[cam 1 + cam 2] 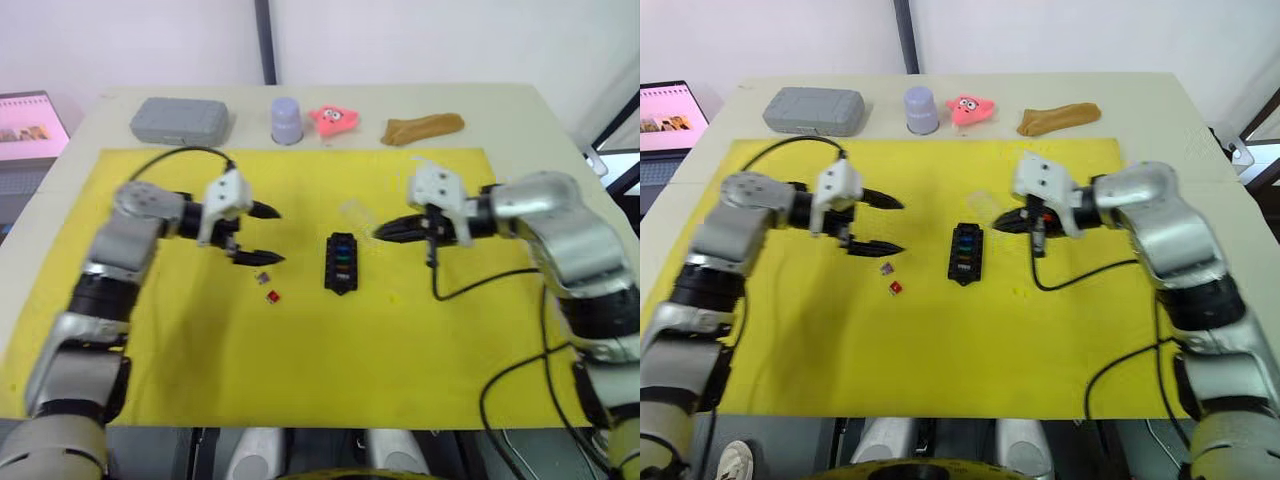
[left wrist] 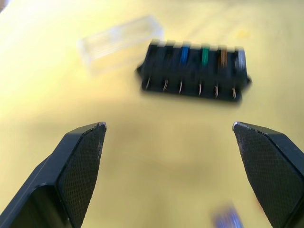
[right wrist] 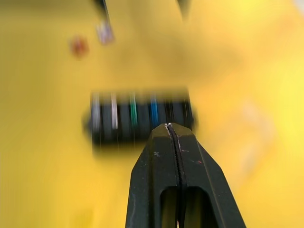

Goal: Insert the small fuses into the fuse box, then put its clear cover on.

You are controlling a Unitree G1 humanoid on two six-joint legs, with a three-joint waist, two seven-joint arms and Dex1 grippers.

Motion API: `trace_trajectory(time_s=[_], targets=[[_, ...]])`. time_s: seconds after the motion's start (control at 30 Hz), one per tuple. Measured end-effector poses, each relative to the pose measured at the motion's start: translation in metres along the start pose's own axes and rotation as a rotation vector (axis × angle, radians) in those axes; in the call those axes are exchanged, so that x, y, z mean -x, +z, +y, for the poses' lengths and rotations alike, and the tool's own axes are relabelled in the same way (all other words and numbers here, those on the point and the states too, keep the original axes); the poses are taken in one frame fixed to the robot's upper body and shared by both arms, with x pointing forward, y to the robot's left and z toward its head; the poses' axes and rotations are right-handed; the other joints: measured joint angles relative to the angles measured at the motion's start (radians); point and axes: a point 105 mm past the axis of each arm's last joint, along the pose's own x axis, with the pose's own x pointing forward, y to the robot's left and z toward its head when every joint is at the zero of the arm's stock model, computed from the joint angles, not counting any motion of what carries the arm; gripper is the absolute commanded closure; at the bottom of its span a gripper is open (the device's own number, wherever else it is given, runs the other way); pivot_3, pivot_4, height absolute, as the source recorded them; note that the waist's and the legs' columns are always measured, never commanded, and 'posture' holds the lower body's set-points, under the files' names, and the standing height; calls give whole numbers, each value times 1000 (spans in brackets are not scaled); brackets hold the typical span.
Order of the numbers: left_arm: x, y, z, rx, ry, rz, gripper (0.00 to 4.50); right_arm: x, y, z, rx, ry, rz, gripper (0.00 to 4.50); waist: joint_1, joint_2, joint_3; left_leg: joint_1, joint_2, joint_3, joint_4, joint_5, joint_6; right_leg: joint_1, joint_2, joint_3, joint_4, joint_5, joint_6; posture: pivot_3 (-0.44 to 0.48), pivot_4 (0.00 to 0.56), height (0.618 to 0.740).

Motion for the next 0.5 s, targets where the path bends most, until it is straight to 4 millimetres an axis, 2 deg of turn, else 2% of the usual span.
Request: trace_trajectory(time_s=[0.03, 0.1, 0.13, 0.17, 0.2, 0.27, 0.37, 0.5], targets=[[12, -6, -2, 21, 17, 30, 0, 10, -8, 1, -3, -17, 27, 3645, -1, 0, 0, 0, 0, 1, 0, 0, 0, 0, 0, 0, 0, 0, 0, 0, 150, 740], [28, -15, -9, 52, 17, 75, 0, 25, -16, 5, -7, -26, 61, 2736, -1, 0, 0, 1, 1, 1, 0, 0, 1, 1, 1, 0, 0, 0, 0, 0, 150, 740], [36, -20, -14, 63, 16, 105, 0, 33, -21, 9, -6, -26, 81, 2128, -1, 0, 0, 1, 1, 1, 0, -1, 2, 1, 1, 0, 0, 0, 0, 0, 150, 740], [50, -30, -19, 101, 26, 145, 0, 45, -31, 13, -18, -28, 121, 1692, -1, 0, 0, 1, 2, 1, 0, -2, 4, 1, 1, 0, 0, 0, 0, 0, 150, 740], [68, -41, -21, 149, 57, 189, 0, 57, -41, 14, -48, -40, 164, 1071, -3, 0, 0, 2, 2, 1, 0, -3, 5, 1, 2, 0, 0, 0, 0, 0, 150, 740], [96, -49, -21, 200, 126, 235, 0, 76, -52, 15, -76, -72, 207, 77, 0, 1, 1, 2, 2, 1, 0, -4, 6, 2, 2, 0, 0, 0, 0, 0, 150, 740], [122, -52, -21, 228, 195, 257, 0, 92, -56, 18, -83, -93, 224, 27, 1, 1, 1, 4, 2, 2, 0, -4, 7, 5, 1, 0, 0, 0, 0, 0, 150, 740], [140, -64, -26, 287, 240, 270, 0, 101, -62, 21, -104, -111, 232, 27, 1, 1, 1, 4, 2, 2, 0, -4, 8, 4, 2, 0, -1, 0, 0, 0, 150, 740]])
